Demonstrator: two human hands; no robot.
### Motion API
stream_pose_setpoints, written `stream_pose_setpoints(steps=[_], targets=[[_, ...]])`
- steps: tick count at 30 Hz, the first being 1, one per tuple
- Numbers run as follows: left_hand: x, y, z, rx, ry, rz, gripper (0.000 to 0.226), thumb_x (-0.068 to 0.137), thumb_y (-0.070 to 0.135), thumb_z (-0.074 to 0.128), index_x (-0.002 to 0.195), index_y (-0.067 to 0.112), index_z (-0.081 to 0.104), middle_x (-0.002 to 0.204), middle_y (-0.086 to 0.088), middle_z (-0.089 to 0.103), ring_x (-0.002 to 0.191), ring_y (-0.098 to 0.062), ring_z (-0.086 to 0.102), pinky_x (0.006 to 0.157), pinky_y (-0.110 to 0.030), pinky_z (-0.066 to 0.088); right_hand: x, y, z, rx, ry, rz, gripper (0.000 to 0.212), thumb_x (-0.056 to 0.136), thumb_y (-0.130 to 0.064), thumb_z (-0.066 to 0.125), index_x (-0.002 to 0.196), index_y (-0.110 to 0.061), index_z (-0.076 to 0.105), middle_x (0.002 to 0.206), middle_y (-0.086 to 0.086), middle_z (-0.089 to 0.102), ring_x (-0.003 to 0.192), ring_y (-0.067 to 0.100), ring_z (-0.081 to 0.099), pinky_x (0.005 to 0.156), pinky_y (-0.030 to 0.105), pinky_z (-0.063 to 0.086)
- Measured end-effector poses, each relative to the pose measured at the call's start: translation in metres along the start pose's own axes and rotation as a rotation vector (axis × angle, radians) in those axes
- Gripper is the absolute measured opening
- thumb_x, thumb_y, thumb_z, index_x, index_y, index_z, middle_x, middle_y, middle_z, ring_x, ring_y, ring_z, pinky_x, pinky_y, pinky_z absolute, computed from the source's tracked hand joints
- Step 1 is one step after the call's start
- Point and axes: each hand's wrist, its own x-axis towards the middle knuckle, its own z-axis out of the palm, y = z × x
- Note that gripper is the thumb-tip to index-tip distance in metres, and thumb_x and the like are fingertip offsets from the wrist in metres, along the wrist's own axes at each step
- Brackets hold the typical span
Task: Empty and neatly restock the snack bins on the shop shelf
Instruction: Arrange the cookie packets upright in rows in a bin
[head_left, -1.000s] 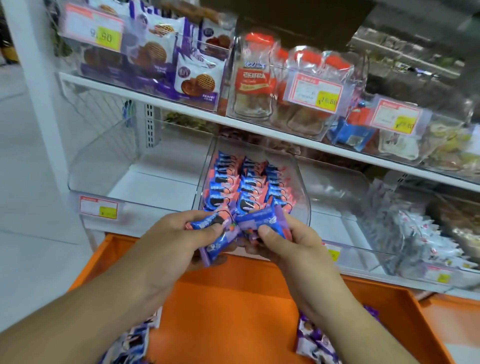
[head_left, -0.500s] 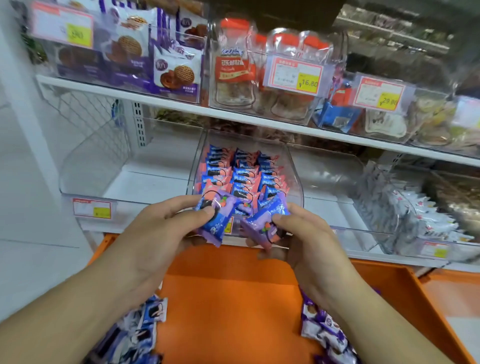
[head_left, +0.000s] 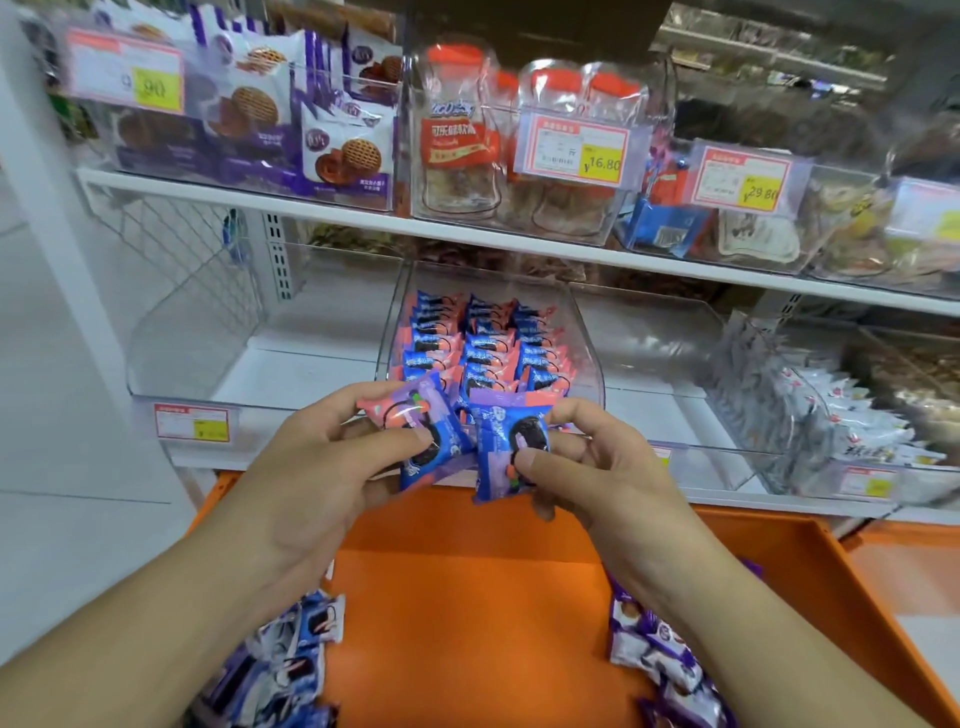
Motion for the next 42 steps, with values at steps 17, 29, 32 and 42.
stream_pose_setpoints(steps=[17, 29, 32, 42], targets=[[0.014, 0.003, -0.017, 0.252, 0.035, 0.099, 0.029, 0.085, 0.011, 0.082, 0.108, 0.028, 0.076, 0.099, -0.003, 0.080, 0.097, -0.022, 0.078, 0.093, -0.052, 0.059, 0.005, 0.001, -0.001, -0.447, 0.161, -0.129, 0.026, 0.084, -0.016, 0.087, 0.099, -0.035, 0.077, 0.075, 0.002, 0.050, 0.061, 0.010, 0.041, 0.058, 0.018, 0.036], [0.050, 0.008, -0.058, 0.310, 0.123, 0.038, 0.034, 0.077, 0.000, 0.087, 0.103, 0.019, 0.074, 0.085, -0.007, 0.080, 0.080, -0.024, 0.079, 0.068, -0.035, 0.065, 0.074, 0.021, 0.002, -0.787, 0.220, -0.148, 0.024, 0.091, -0.024, 0.079, 0.101, -0.041, 0.067, 0.086, 0.001, 0.066, 0.071, 0.018, 0.064, 0.066, 0.039, 0.060], [0.055, 0.008, -0.062, 0.281, 0.114, 0.030, 0.033, 0.078, 0.002, 0.087, 0.103, 0.019, 0.073, 0.086, -0.007, 0.080, 0.079, -0.021, 0.079, 0.065, -0.032, 0.064, 0.118, 0.024, 0.015, -0.934, 0.158, -0.180, 0.026, 0.089, -0.019, 0.078, 0.098, -0.038, 0.062, 0.085, -0.004, 0.069, 0.070, 0.008, 0.062, 0.062, 0.024, 0.051], [0.062, 0.013, -0.072, 0.147, 0.084, 0.007, 0.030, 0.082, 0.006, 0.084, 0.108, 0.016, 0.073, 0.093, -0.010, 0.080, 0.086, -0.023, 0.079, 0.073, -0.037, 0.065, 0.173, 0.057, 0.025, -1.297, 0.067, -0.333, 0.018, 0.078, -0.027, 0.091, 0.086, -0.030, 0.075, 0.099, -0.014, 0.056, 0.103, 0.013, 0.041, 0.086, 0.030, 0.037]])
